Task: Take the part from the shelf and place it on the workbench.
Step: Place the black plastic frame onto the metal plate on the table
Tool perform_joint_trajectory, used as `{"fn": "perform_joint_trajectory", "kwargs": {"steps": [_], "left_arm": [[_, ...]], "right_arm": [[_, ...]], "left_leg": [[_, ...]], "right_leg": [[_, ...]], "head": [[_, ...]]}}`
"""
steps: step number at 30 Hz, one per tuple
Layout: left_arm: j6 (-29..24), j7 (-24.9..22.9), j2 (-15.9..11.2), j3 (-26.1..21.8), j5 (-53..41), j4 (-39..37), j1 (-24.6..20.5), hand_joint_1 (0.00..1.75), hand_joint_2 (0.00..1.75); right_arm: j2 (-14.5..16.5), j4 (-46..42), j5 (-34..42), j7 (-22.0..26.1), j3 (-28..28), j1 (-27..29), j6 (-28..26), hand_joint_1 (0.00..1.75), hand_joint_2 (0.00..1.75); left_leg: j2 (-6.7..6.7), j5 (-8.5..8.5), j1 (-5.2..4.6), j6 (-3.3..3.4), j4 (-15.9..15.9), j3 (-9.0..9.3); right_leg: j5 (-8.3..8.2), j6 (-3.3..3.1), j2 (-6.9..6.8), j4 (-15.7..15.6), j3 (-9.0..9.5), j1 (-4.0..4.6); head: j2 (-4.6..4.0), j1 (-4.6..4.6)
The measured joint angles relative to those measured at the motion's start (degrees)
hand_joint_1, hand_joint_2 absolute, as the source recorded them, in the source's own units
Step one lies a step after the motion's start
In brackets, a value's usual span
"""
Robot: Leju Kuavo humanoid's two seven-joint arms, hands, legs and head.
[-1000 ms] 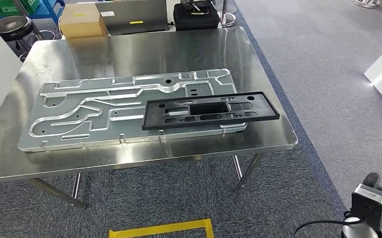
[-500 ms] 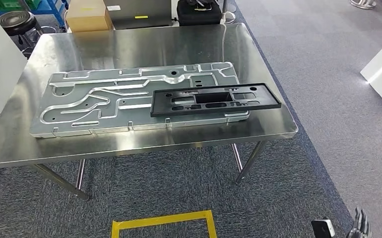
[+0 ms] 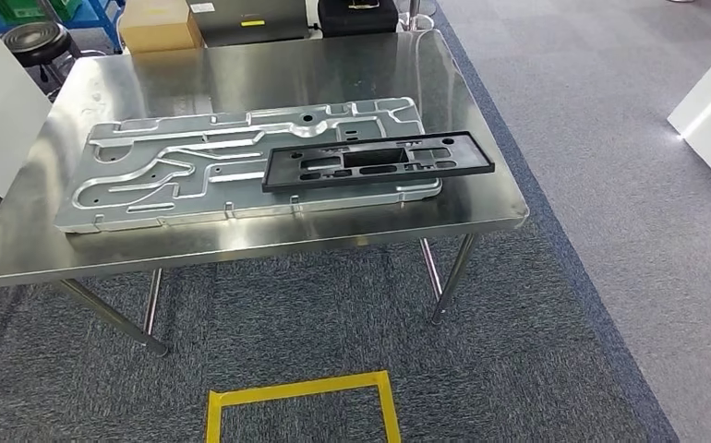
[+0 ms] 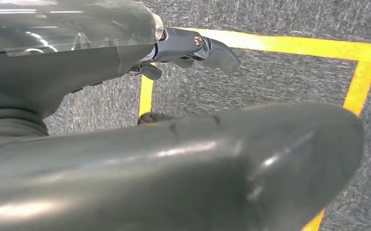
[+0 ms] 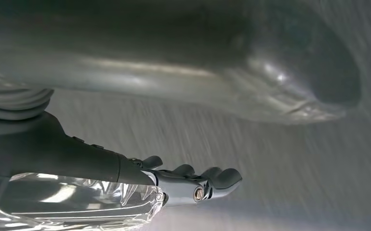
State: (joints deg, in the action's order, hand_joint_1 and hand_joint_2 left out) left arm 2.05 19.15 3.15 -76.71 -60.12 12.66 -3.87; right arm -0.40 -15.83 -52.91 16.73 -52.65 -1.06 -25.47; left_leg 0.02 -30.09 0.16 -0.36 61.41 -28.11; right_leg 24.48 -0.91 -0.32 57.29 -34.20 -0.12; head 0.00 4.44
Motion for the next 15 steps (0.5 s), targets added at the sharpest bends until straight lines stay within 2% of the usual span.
{"fn": "perform_joint_trajectory", "kwargs": {"steps": [1, 2, 4, 5, 6, 7, 9, 10, 11, 12, 13, 14, 15], "left_arm": [[0.0, 0.1, 0.0, 0.0, -0.1, 0.0, -0.1, 0.00, 0.00], [0.0, 0.3, 0.0, 0.0, -0.1, 0.0, -0.2, 0.00, 0.00], [0.0, 0.4, 0.1, 0.0, -0.3, 0.0, -0.3, 0.00, 0.00], [0.0, 0.5, 0.2, 0.0, -0.4, 0.0, -0.3, 0.00, 0.00], [0.1, 0.5, 0.3, 0.0, -0.5, 0.0, -0.3, 0.00, 0.00], [0.1, 0.5, 0.4, 0.0, -0.6, 0.0, -0.3, 0.00, 0.00], [0.1, 0.5, 0.4, 0.0, -0.9, 0.0, -0.4, 0.00, 0.00], [0.2, 0.5, 0.4, 0.0, -1.1, 0.0, -0.3, 0.00, 0.00], [0.2, 0.4, 0.4, 0.1, -1.3, 0.0, -0.3, 0.00, 0.00], [0.3, 0.4, 0.4, 0.1, -1.4, 0.0, -0.4, 0.00, 0.00], [0.4, 0.3, 0.4, 0.2, -1.5, 0.0, -0.4, 0.00, 0.00], [0.5, 0.3, 0.4, 0.3, -1.6, 0.0, -0.4, 0.00, 0.00], [0.5, 0.3, 0.4, 0.4, -1.6, 0.0, -0.4, 0.00, 0.00]], "right_arm": [[0.4, 0.6, -0.2, -1.4, 0.0, -0.2, 2.7, 0.00, 0.00], [0.7, 1.1, -0.4, -2.6, 0.0, -0.4, 5.0, 0.00, 0.00], [1.2, 1.8, -0.7, -4.8, 0.0, -0.7, 8.6, 0.00, 0.00], [1.4, 2.2, -0.7, -5.8, 0.0, -0.8, 10.0, 0.00, 0.00], [1.6, 2.4, -0.7, -6.6, 0.0, -0.8, 11.1, 0.00, 0.00], [1.8, 2.7, -0.6, -7.3, -0.1, -0.8, 11.8, 0.00, 0.00], [2.1, 3.1, -0.6, -8.6, -0.1, -0.9, 12.8, 0.00, 0.00], [2.2, 3.3, -0.6, -9.7, -0.1, -1.0, 13.4, 0.00, 0.00], [2.3, 3.4, -0.6, -11.0, -0.1, -1.1, 14.1, 0.00, 0.00], [2.4, 3.6, -0.7, -12.3, -0.1, -1.1, 14.8, 0.00, 0.00], [2.5, 3.7, -0.7, -13.3, -0.1, -1.2, 15.3, 0.00, 0.00], [2.6, 3.8, -0.8, -13.9, -0.1, -1.2, 15.6, 0.00, 0.00], [2.7, 3.9, -0.8, -14.2, -0.1, -1.3, 15.9, 0.00, 0.00]], "left_leg": [[-0.01, -0.17, -0.13, 0.31, -3.3, 2.02], [-0.01, -0.56, -0.29, 0.61, -5.1, 2.97], [0.05, -0.08, -0.33, 1.31, -5.8, 2.69], [0.17, 0.46, -0.23, 1.77, -5.9, 2.36], [0.30, 1.09, -0.10, 2.26, -6.0, 1.87], [0.42, 1.76, 0.01, 2.64, -6.2, 1.24], [0.52, 2.91, -0.08, 2.99, -6.1, -0.29], [0.56, 3.47, -0.09, 2.95, -6.0, -1.10], [0.59, 4.01, -0.10, 2.85, -5.8, -1.88], [0.60, 4.50, -0.07, 2.71, -5.6, -2.67], [0.59, 4.92, -0.05, 2.52, -5.3, -3.44], [0.59, 5.27, -0.03, 2.30, -4.9, -4.11], [0.58, 5.55, -0.07, 2.03, -4.5, -4.78]], "right_leg": [[-0.37, 0.26, -0.02, 0.2, -0.32, 0.06], [-0.76, 0.57, -0.05, 0.3, -0.49, 0.08], [-1.50, 1.23, -0.05, 0.3, -0.69, 0.01], [-1.06, 1.55, 0.05, 0.7, -0.96, -0.06], [0.40, 1.83, 0.16, 1.9, -1.48, -0.14], [2.80, 2.09, 0.26, 4.2, -2.29, -0.24], [8.40, 2.56, 0.32, 11.3, -4.30, -0.50], [9.79, 2.78, 0.31, 14.4, -4.84, -0.63], [9.85, 2.95, 0.31, 16.2, -4.67, -0.76], [8.70, 3.05, 0.30, 15.9, -3.46, -0.89], [7.02, 3.06, 0.29, 13.5, -1.24, -1.02], [5.77, 2.95, 0.29, 9.5, 1.78, -1.11], [5.35, 2.77, 0.30, 4.9, 4.82, -1.04]], "head": [[0.00, 0.00], [0.00, 0.01], [0.00, 0.01], [0.00, 0.01], [0.00, 0.00], [0.00, 0.00], [0.00, 0.00], [0.00, 0.00], [0.00, 0.00], [0.00, 0.00], [0.00, 0.00], [0.00, 0.00], [0.00, 0.00]]}}
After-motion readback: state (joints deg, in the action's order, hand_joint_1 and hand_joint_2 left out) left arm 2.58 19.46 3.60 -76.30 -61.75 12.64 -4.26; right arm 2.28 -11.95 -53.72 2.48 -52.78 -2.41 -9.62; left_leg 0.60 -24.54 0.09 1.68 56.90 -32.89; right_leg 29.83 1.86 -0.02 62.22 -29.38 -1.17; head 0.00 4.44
